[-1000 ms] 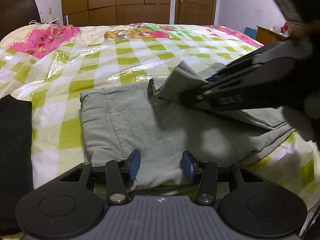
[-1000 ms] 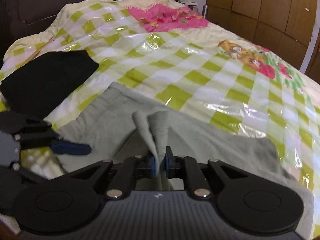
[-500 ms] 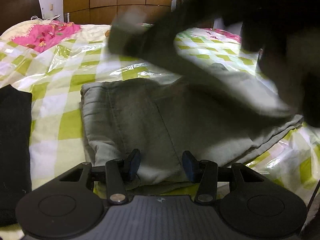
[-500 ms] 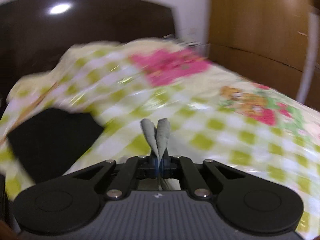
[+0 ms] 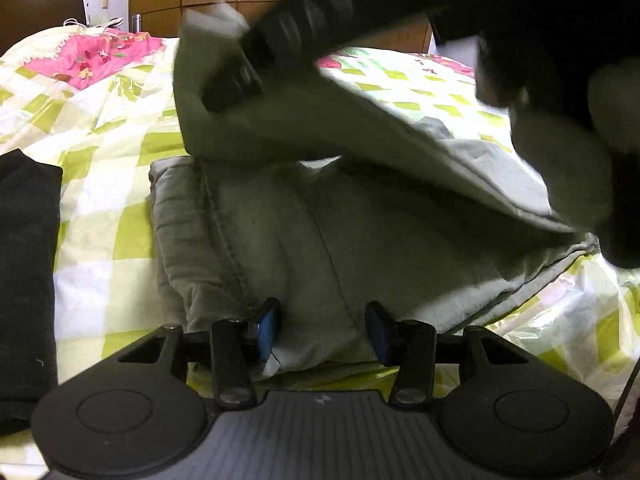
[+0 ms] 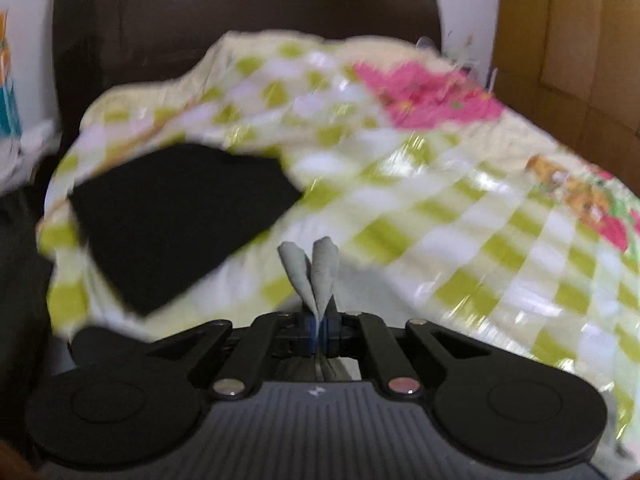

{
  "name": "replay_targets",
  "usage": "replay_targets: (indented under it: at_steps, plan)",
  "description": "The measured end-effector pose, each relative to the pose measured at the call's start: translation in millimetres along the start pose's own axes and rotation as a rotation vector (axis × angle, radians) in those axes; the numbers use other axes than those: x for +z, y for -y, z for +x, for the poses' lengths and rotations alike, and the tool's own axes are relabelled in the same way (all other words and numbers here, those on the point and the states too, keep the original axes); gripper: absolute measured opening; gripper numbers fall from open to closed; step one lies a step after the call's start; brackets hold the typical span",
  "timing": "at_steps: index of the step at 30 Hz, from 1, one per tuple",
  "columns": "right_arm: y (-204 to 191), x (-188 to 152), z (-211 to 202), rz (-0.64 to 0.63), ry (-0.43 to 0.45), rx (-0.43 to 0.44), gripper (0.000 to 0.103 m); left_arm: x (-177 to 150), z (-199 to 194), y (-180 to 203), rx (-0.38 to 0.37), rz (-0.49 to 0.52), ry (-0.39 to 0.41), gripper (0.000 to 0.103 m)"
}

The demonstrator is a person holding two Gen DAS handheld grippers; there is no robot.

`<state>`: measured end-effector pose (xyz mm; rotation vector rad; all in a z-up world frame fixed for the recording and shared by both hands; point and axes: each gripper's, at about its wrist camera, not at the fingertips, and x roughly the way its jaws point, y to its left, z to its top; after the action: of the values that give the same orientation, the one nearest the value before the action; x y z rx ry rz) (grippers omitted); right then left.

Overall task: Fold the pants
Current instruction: 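Fold the held leg end over the pants toward the waistband with the right tool, then grasp the folded pants edge with the right tool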

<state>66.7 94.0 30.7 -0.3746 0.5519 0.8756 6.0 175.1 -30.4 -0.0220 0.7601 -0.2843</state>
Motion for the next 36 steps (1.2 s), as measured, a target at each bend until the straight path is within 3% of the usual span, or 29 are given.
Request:
replay_targets:
  at_steps: [3, 5, 8, 12, 16, 20, 23, 26, 28, 30, 33, 36]
  plan:
    - [-2.9, 12.7, -2.0, -0.064, 0.034, 0.016, 0.003, -1.2, -3.7, -0.1, 0.0, -0.003, 0.003, 0.059]
    - [-13.0, 7.6, 7.0, -0.125, -0.009, 0.055, 0.003, -3.2, -9.3, 1.2, 0.0, -0.002, 0.003, 0.059]
    - [-26.1, -11.7, 26.2, -0.184, -0.164, 0.149, 0.007, -9.6, -24.8, 0.9, -0.007, -0.018, 0.004, 0.059]
    - [-23.6, -22.0, 16.5, -0.144, -0.181, 0.199, 0.02, -11.6, -48.2, -2.7, 0.005, -0.028, 0.0, 0.059]
    - [-4.4, -15.0, -10.0, -0.048, -0.137, 0.227, 0.027, -1.4, -70.2, -4.6, 0.057, 0.004, 0.028, 0.059]
    - [32.2, -25.2, -50.6, 0.09, -0.125, 0.11, 0.03, 21.5, -80.8, -6.3, 0.054, 0.012, 0.099, 0.059]
    - [77.6, -48.2, -82.7, 0.221, -0.146, -0.079, 0.031, 38.0, -60.2, -0.7, 0.029, 0.025, 0.13, 0.061]
    - [131.9, -83.2, -108.9, 0.385, -0.186, -0.309, 0.032, 46.9, -22.7, 5.3, 0.024, 0.045, 0.081, 0.061]
    - [162.5, -107.4, -121.6, 0.491, -0.184, -0.403, 0.034, 42.4, 5.2, 8.6, 0.055, 0.032, -0.039, 0.061]
    - [190.9, -129.9, -123.8, 0.622, -0.207, -0.39, 0.034, 33.1, 16.4, 9.9, 0.078, 0.043, -0.09, 0.062]
    - [206.9, -154.7, -120.6, 0.707, -0.231, -0.373, 0.036, 35.2, 9.2, 15.9, 0.102, 0.052, -0.104, 0.061]
    - [214.9, -174.4, -130.2, 0.822, -0.195, -0.271, 0.038, 49.1, 3.2, 29.0, 0.093, 0.076, -0.071, 0.061]
